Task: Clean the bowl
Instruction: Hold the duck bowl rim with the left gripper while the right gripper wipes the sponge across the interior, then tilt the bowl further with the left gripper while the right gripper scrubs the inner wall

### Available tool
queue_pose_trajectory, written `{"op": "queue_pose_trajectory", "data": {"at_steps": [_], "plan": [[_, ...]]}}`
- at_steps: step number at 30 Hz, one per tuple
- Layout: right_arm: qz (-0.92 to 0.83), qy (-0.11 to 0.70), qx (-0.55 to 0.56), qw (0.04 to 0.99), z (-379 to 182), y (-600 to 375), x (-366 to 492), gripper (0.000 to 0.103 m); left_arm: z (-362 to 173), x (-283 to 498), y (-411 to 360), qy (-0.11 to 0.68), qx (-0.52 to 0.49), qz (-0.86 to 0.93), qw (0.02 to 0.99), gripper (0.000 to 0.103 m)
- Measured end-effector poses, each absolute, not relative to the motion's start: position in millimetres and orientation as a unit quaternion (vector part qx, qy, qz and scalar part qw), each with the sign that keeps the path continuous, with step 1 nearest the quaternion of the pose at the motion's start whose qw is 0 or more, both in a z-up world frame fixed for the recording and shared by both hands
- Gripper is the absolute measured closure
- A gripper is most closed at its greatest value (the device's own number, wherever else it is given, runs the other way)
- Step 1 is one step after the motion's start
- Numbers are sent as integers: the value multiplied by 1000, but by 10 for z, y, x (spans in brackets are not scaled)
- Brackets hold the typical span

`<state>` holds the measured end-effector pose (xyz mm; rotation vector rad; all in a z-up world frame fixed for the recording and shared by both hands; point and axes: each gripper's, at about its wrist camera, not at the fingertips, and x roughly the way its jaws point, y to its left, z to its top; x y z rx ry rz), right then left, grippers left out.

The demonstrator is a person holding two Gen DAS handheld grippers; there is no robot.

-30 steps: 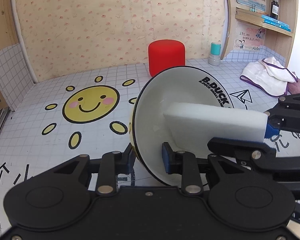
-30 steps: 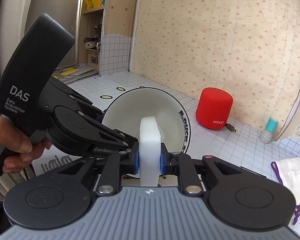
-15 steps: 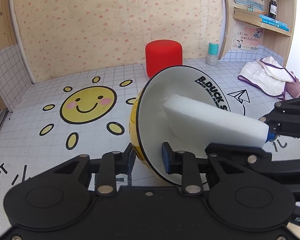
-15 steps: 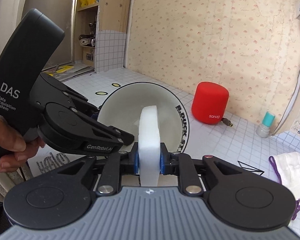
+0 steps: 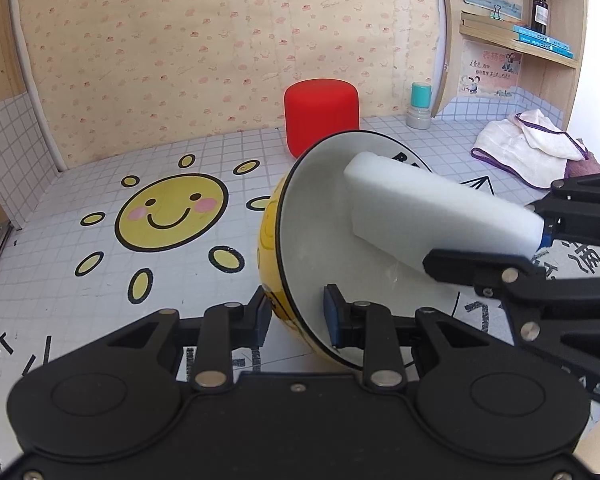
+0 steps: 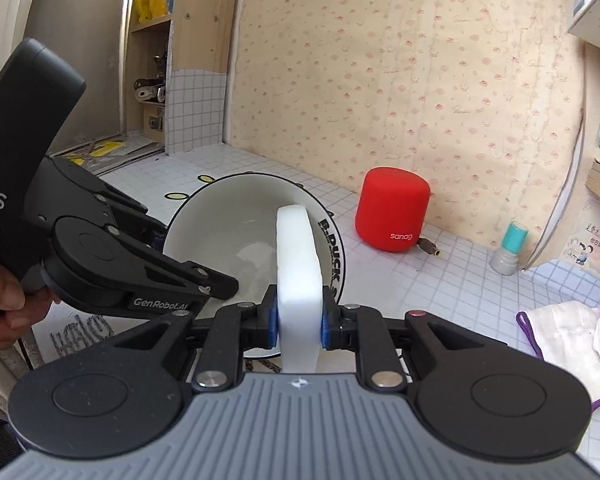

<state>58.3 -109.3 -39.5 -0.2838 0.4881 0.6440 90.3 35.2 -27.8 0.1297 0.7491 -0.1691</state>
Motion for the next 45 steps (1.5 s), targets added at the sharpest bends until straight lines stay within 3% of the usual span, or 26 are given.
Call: {"op": "queue_pose_trajectory", "data": {"at_steps": [4, 8, 19, 28, 45], "plan": [[312, 245, -129, 909, -424, -1102, 614, 82, -282, 899, 352, 366, 51, -79, 926, 72], [307, 250, -125, 909, -439, -1132, 634, 82, -293, 884, 341, 366, 22, -86, 926, 62], [303, 257, -116, 910, -452, -1220, 654, 82, -392, 923, 325, 379, -40, -81, 921, 60], [317, 265, -121, 903, -462, -1210, 642, 82, -350, 971, 368, 384, -14, -91, 919, 74], [336, 255, -114, 900, -414, -1113, 604, 80, -306, 1037, 465, 390, 46, -104, 914, 73]]}}
